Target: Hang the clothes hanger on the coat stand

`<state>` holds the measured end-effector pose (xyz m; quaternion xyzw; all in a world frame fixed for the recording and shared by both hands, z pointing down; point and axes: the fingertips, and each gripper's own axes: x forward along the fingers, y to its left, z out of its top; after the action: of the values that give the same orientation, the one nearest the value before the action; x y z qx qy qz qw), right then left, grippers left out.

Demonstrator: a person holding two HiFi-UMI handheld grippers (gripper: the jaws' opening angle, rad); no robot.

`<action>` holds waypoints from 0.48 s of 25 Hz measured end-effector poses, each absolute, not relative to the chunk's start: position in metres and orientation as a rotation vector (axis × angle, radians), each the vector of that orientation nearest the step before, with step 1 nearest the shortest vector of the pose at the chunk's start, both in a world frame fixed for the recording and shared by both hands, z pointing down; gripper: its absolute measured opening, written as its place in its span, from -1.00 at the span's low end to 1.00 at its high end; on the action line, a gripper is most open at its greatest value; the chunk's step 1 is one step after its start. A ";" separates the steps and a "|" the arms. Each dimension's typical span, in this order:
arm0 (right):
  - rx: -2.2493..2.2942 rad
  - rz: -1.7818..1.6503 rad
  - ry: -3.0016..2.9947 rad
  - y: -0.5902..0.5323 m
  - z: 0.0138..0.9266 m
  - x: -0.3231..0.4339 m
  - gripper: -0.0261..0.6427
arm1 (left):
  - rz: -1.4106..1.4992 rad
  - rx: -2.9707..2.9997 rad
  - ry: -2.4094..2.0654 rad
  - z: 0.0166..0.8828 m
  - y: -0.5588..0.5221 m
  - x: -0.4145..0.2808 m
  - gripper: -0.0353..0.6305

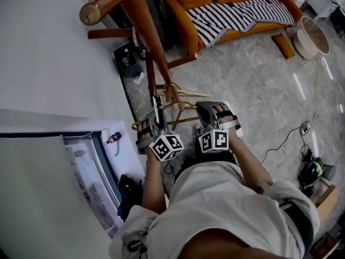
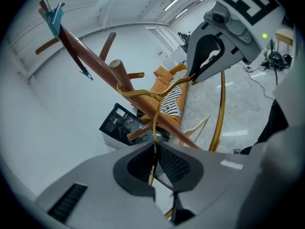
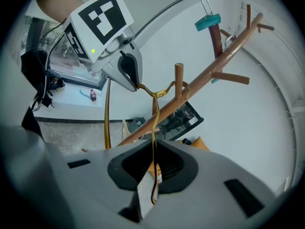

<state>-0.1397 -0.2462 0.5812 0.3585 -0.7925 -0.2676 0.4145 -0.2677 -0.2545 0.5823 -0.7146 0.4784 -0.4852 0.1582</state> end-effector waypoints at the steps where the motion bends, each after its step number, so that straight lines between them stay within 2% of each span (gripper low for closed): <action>1: 0.900 -0.674 -1.990 -0.249 0.583 -0.140 -0.87 | -1.390 -2.044 1.364 0.584 -0.257 -0.268 -0.79; 12: 0.890 -0.632 -1.972 -0.264 0.587 -0.141 -0.87 | -1.369 -2.065 1.339 0.587 -0.277 -0.263 -0.79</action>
<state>-0.1408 -0.2644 0.5875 0.3564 -0.7903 -0.2533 0.4293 -0.2631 -0.2774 0.5865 -0.7235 0.4693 -0.4797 0.1621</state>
